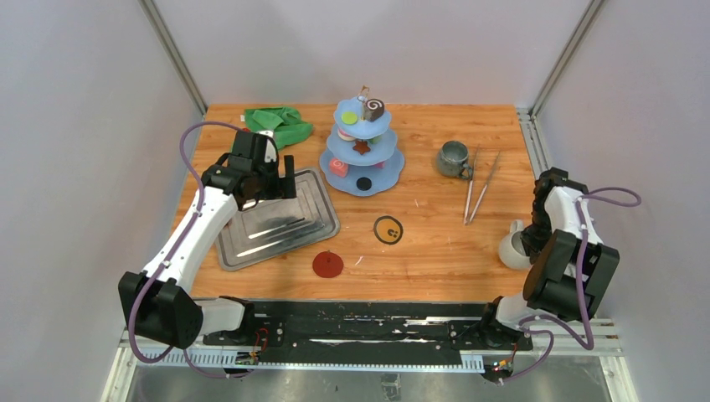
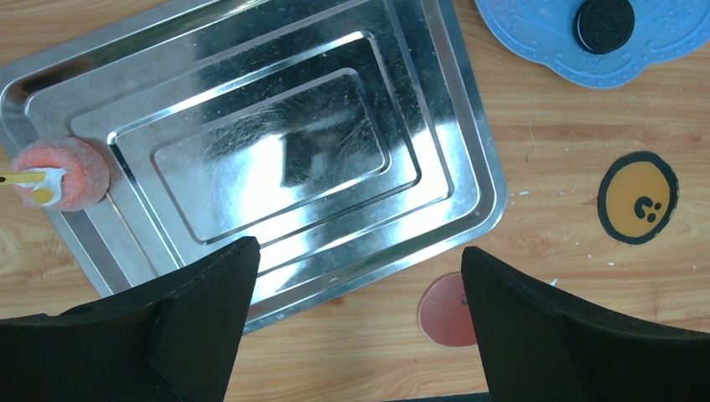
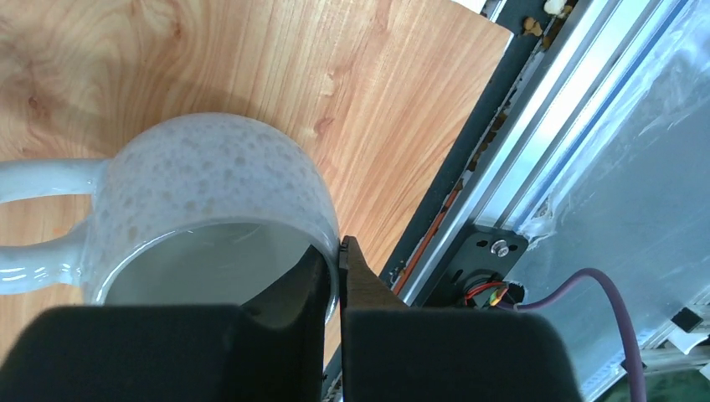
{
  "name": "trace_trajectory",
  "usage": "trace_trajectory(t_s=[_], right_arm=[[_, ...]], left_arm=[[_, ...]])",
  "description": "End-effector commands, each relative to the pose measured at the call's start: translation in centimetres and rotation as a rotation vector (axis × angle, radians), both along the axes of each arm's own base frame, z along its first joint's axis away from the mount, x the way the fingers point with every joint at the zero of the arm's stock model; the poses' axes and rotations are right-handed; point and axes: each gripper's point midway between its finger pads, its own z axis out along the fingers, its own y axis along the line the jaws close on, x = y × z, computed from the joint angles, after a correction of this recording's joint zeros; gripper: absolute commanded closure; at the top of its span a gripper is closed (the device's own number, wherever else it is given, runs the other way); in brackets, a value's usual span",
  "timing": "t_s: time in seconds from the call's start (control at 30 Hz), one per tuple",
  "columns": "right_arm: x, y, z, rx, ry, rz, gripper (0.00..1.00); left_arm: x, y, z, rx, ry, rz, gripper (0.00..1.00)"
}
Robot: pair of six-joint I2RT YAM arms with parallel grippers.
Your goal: Serve the afternoon tea
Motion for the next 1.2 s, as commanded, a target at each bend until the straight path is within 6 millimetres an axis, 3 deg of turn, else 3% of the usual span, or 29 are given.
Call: trace_trajectory(t_s=[0.0,0.23,0.4,0.53,0.77,1.17], right_arm=[[0.1,0.0,0.5,0.011,-0.018,0.027,0.99],[2.3,1.0,0.2,0.096,-0.13,0.191,0.99],[5.0,3.9,0.4,0.192,-0.36,0.422,0.99],[6.7,6.0,1.7,0.215,-0.513,0.569,0.99],[8.7,9.1,3.9,0.175,-0.547,0.784,0.99],[12.8,20.7,8.2,0.062,-0.527,1.482,1.0]], left_arm=[[0.6,-0.7,0.3,-0.011,-0.021,-0.025,0.05],[0.7,-0.8,0.8,-0.02,-0.03,-0.029,0.05],[0.9,-1.2,1.0,-0.033,-0.033,-0.034,0.05],[0.9,-1.3,1.0,-0.035,-0.031,-0.039,0.05],[0.8,-1.8,1.1,-0.046,-0.032,-0.051,0.05],[0.3,-1.8,1.2,-0.047,-0.04,-0.056,0.05]])
